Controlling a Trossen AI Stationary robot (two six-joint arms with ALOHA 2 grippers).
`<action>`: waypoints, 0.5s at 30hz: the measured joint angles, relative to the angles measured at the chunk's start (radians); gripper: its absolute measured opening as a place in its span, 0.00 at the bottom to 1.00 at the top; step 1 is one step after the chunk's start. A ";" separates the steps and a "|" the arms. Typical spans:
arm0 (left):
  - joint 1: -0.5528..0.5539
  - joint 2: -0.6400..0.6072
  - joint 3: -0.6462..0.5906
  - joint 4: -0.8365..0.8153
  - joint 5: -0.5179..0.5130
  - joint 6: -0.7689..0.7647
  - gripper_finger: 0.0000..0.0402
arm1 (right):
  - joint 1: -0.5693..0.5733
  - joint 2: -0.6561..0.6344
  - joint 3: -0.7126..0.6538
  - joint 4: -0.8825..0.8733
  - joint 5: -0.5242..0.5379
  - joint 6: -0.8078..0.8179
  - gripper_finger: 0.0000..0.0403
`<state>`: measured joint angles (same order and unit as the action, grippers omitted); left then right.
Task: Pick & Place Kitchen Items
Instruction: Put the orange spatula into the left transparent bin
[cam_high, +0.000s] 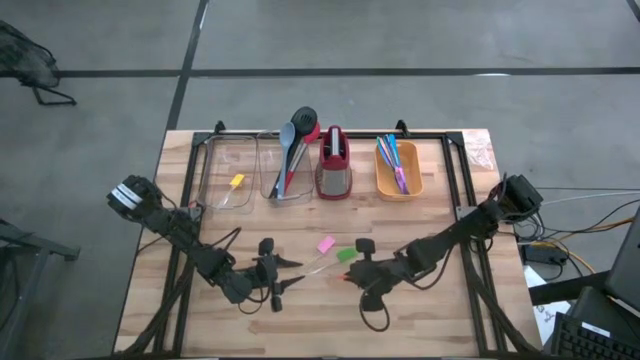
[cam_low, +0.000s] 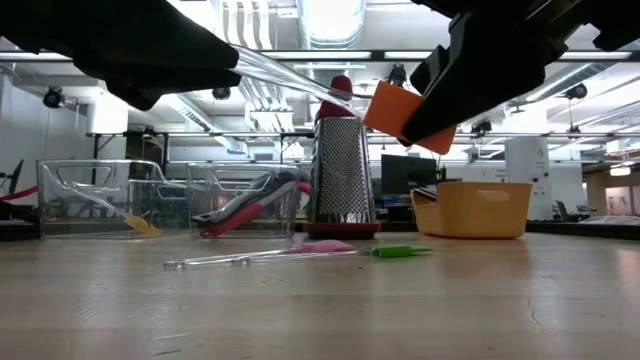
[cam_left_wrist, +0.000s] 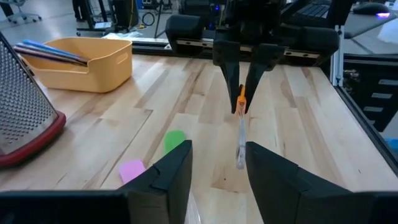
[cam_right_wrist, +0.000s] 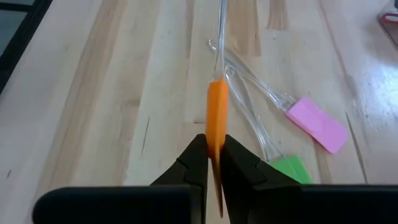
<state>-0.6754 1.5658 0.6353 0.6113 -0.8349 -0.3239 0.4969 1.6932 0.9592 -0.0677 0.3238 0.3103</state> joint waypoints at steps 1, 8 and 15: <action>0.000 0.000 0.000 0.000 0.000 -0.007 0.37 | 0.000 0.000 0.000 0.000 0.007 0.000 0.05; 0.000 0.006 0.003 0.018 0.000 -0.001 0.18 | 0.000 0.000 0.000 0.001 0.013 0.003 0.06; -0.001 0.006 0.003 0.020 0.015 0.017 0.03 | -0.003 0.000 -0.001 -0.002 0.015 0.018 0.06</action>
<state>-0.6766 1.5723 0.6384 0.6315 -0.8194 -0.3068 0.4942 1.6932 0.9581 -0.0695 0.3389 0.3286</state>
